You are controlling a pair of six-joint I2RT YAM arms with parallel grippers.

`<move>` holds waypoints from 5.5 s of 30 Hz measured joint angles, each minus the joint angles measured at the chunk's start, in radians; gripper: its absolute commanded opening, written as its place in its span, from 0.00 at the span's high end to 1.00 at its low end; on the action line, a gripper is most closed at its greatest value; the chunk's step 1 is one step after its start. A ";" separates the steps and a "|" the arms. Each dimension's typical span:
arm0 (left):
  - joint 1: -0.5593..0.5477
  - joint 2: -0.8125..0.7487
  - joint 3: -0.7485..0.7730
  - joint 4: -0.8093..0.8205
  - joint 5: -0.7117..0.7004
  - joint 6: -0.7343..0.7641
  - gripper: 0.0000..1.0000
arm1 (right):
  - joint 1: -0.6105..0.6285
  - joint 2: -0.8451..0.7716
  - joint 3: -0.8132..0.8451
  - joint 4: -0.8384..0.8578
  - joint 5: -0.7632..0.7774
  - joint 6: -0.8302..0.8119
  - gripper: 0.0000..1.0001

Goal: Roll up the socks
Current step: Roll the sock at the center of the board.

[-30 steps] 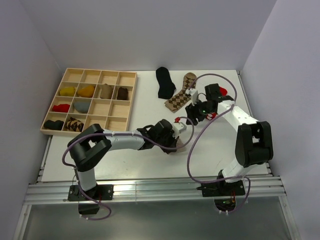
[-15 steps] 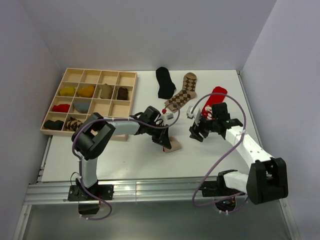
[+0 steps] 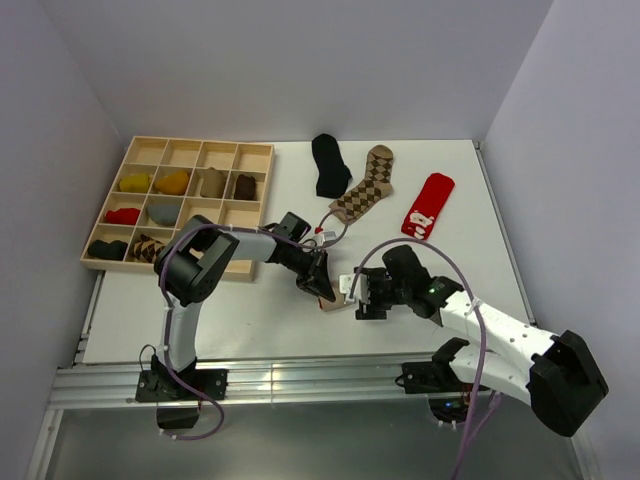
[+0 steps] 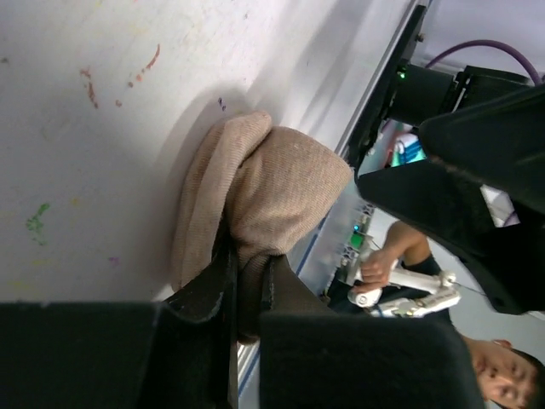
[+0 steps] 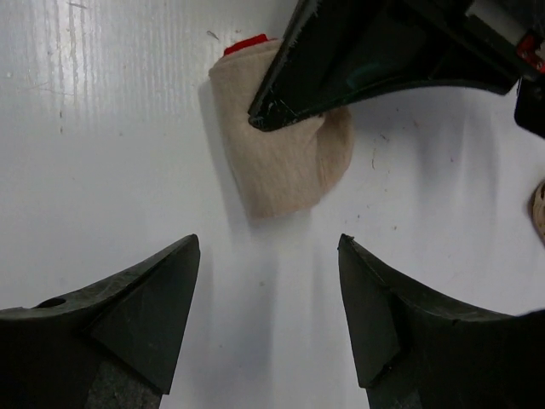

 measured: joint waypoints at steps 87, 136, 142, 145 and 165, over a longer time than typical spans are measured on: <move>-0.768 -0.454 -0.378 0.391 -1.665 0.453 0.39 | -0.047 0.979 0.832 -0.773 -0.130 -0.146 0.77; -0.640 -0.367 -0.252 0.247 -1.476 0.787 0.02 | -0.064 1.092 0.938 -0.935 -0.129 -0.128 0.76; -0.638 -0.332 -0.214 0.207 -1.432 0.788 0.07 | -0.064 1.093 0.937 -0.935 -0.129 -0.128 0.78; -0.639 -0.303 -0.194 0.193 -1.409 0.789 0.12 | -0.064 1.093 0.937 -0.935 -0.129 -0.128 0.79; -0.624 -0.194 -0.088 0.173 -1.339 0.790 0.78 | -0.078 1.115 0.948 -0.994 -0.076 -0.128 0.79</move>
